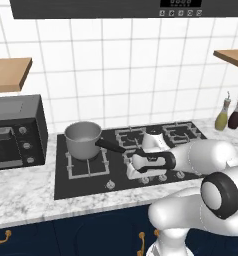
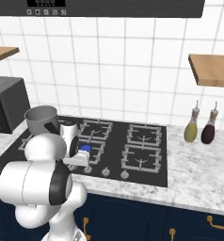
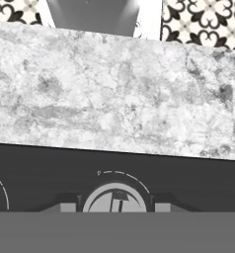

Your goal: Turn off the front center burner of the stove.

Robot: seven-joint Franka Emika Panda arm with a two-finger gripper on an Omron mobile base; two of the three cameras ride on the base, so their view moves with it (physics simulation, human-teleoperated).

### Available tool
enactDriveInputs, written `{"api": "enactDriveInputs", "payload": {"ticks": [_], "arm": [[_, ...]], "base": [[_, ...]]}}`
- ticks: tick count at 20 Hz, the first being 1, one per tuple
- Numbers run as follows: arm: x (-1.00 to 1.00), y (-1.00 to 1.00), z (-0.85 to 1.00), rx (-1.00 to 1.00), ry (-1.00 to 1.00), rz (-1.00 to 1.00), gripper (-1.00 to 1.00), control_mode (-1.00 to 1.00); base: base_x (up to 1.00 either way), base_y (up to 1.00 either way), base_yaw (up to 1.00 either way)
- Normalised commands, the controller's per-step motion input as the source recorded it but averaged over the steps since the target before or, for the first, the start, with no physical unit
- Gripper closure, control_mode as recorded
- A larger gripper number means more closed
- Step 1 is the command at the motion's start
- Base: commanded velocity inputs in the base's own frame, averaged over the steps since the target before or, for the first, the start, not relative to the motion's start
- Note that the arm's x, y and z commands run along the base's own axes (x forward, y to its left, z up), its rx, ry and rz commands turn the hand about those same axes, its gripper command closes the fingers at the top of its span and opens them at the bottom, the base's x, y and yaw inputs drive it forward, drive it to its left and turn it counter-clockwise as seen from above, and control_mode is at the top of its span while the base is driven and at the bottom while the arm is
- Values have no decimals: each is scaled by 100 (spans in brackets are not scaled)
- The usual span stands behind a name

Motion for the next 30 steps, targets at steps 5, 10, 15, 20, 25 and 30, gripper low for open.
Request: {"api": "enactDriveInputs", "payload": {"ticks": [5,10,15,20,25,30], "arm": [[-19,0,-4,0,0,-4,100,-100],[-10,0,-4,0,0,-17,100,-100],[-10,0,-9,0,0,-24,100,-100],[-7,0,-11,0,0,-24,100,-100],[-3,0,-12,0,0,-23,100,-100],[-1,-1,-12,-1,0,-20,100,-100]], "base": [[0,0,0],[0,0,0],[0,0,0],[0,0,0],[0,0,0],[0,0,0]]}}
